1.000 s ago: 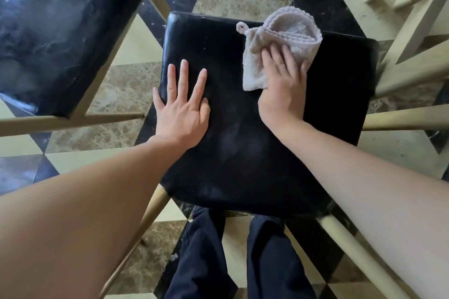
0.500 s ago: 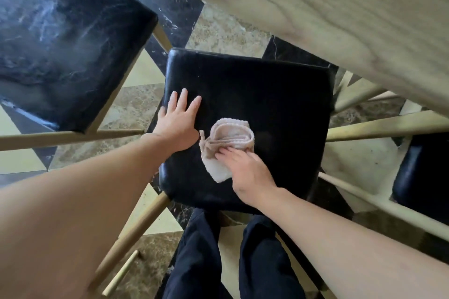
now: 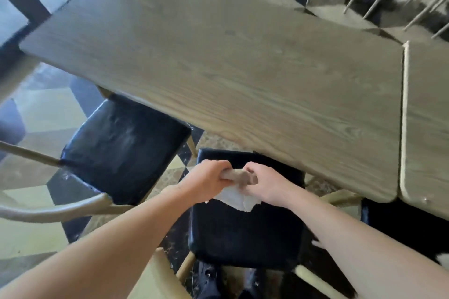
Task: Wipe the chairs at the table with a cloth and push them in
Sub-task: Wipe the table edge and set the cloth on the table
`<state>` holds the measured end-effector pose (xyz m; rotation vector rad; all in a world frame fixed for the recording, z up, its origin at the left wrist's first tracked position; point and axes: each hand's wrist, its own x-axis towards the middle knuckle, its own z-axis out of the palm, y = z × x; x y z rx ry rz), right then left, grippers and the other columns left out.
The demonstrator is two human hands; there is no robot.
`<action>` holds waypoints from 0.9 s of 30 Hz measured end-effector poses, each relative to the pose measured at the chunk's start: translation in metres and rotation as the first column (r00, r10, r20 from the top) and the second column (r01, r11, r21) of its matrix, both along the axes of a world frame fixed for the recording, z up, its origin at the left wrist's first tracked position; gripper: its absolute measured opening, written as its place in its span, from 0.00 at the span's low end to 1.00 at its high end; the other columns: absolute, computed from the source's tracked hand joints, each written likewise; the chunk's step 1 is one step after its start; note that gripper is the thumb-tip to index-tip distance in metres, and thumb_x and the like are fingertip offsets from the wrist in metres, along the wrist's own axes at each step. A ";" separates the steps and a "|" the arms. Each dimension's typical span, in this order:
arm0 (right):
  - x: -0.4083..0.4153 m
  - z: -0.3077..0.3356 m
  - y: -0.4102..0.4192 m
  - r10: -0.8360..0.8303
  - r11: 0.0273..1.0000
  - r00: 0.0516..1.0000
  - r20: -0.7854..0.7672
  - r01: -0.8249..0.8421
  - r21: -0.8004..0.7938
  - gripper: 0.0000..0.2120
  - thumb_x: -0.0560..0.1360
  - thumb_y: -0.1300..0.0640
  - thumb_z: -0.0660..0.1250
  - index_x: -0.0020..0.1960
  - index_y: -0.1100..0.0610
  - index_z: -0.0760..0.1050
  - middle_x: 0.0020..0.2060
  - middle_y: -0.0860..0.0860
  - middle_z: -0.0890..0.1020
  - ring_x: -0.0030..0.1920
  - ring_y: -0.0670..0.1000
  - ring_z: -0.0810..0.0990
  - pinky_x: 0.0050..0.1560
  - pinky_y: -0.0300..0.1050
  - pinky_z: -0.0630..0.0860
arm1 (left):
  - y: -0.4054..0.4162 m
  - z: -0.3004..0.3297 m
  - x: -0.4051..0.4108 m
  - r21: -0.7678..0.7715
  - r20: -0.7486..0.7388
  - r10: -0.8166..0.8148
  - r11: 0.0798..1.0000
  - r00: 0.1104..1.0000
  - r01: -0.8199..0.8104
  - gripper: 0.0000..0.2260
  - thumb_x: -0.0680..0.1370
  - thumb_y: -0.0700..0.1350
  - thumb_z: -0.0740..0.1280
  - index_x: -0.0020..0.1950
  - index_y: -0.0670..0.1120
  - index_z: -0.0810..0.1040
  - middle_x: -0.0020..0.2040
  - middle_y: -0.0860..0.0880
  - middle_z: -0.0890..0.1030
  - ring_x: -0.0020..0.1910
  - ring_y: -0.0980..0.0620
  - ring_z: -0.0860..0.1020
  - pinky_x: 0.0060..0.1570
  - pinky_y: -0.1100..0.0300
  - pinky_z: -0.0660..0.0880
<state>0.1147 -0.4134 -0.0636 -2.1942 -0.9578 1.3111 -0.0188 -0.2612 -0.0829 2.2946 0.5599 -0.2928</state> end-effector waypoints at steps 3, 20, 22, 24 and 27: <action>0.002 0.028 0.001 0.061 0.998 0.996 0.063 -0.060 -0.033 0.09 0.68 0.54 0.74 0.43 0.50 0.73 0.37 0.44 0.79 0.36 0.47 0.75 0.36 0.43 0.71 | 0.012 0.031 0.002 0.045 -0.029 -0.037 0.998 0.999 0.038 0.07 0.79 0.49 0.67 0.46 0.46 0.77 0.36 0.54 0.76 0.37 0.51 0.75 0.31 0.62 0.67; 0.024 0.121 0.164 0.082 0.988 0.916 0.392 -0.126 0.087 0.13 0.71 0.65 0.59 0.50 0.54 0.78 0.48 0.56 0.84 0.51 0.60 0.81 0.51 0.55 0.79 | 0.156 0.145 0.020 0.592 0.064 -0.234 0.792 0.970 0.152 0.04 0.78 0.45 0.62 0.48 0.47 0.76 0.45 0.46 0.83 0.43 0.41 0.81 0.36 0.56 0.70; 0.037 0.121 0.183 -0.008 0.987 0.883 0.469 -0.069 0.146 0.21 0.73 0.68 0.59 0.63 0.56 0.77 0.59 0.60 0.83 0.60 0.62 0.80 0.59 0.56 0.77 | 0.179 0.144 0.036 0.594 0.146 -0.288 0.790 0.946 0.149 0.05 0.77 0.45 0.62 0.49 0.46 0.76 0.47 0.47 0.83 0.45 0.40 0.80 0.38 0.54 0.73; 0.047 0.116 0.193 -0.060 0.985 0.811 0.582 -0.048 0.168 0.28 0.75 0.70 0.57 0.74 0.57 0.70 0.70 0.58 0.76 0.72 0.57 0.72 0.70 0.54 0.70 | 0.199 0.137 0.051 0.587 0.289 -0.372 0.797 0.882 0.144 0.08 0.76 0.43 0.64 0.53 0.44 0.78 0.52 0.47 0.84 0.52 0.42 0.81 0.43 0.53 0.77; 0.048 0.083 0.207 -0.188 0.953 0.629 0.755 -0.069 0.295 0.31 0.74 0.69 0.52 0.76 0.58 0.68 0.75 0.54 0.71 0.76 0.54 0.67 0.76 0.53 0.63 | 0.232 0.106 0.068 0.636 0.407 -0.536 0.747 0.740 0.191 0.17 0.72 0.37 0.71 0.60 0.37 0.81 0.60 0.42 0.83 0.61 0.42 0.81 0.53 0.50 0.80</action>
